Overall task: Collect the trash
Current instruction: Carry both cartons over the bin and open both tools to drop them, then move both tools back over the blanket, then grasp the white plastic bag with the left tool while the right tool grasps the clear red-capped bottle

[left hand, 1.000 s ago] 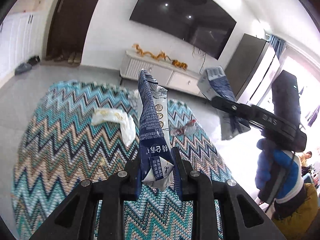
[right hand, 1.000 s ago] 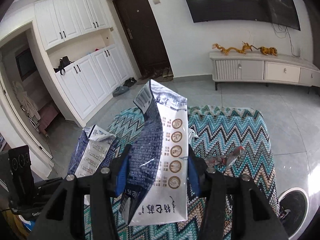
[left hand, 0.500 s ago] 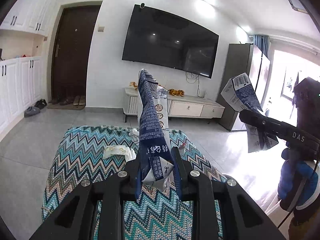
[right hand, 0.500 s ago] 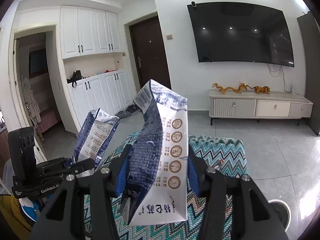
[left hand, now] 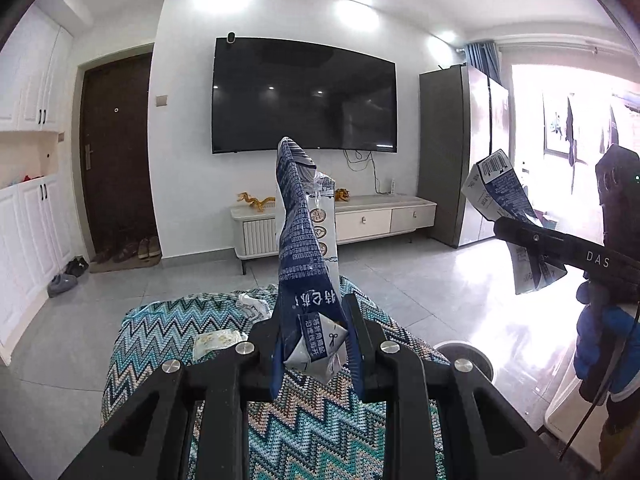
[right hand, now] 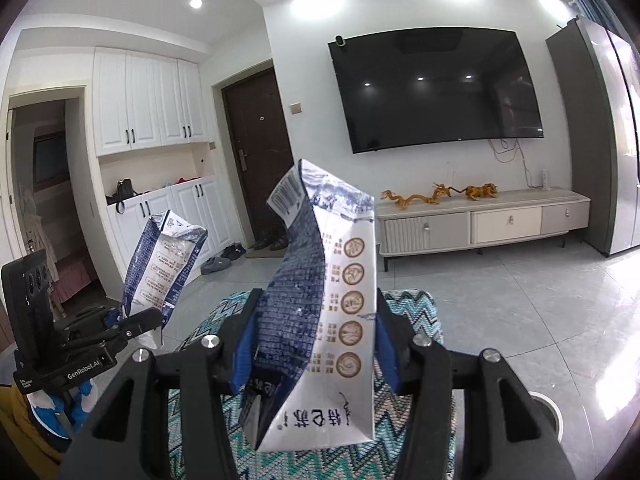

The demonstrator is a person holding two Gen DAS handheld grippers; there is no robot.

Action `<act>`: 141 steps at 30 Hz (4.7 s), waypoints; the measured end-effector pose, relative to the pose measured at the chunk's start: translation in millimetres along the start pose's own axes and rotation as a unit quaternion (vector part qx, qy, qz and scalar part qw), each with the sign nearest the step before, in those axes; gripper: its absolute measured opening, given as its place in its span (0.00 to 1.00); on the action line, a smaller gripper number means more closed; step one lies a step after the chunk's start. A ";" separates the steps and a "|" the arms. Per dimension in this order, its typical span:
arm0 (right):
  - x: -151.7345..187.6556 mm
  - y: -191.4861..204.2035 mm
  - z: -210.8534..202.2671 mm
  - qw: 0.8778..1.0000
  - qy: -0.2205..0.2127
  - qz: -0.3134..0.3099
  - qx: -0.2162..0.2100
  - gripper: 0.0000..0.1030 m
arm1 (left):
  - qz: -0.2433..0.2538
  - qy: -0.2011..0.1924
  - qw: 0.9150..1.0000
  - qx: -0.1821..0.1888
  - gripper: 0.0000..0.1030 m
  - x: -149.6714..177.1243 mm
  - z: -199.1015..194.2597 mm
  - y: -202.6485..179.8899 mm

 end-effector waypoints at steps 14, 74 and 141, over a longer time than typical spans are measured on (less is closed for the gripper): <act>58.3 -193.9 -16.7 0.983 0.005 0.136 0.125 0.47 | 0.069 0.124 0.979 0.143 0.24 -4.8 132.0 -142.0; 100.6 -246.3 -43.5 0.951 0.012 0.204 0.232 0.70 | 0.059 0.143 0.976 0.152 0.52 8.2 155.6 -161.5; 160.5 -115.7 320.8 0.960 0.249 0.124 0.022 0.20 | -0.086 0.285 0.955 0.009 0.09 147.3 296.6 93.9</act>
Point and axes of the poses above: each gripper's, at about its wrist camera, not at the fingertips, and z roughly the way its jaws point, y to its left, x to its underside, the point moved 7 cm from there along z, roughly the way its jaws point, and after that the axes turned 3 degrees about -x, right-handed, at the moved point
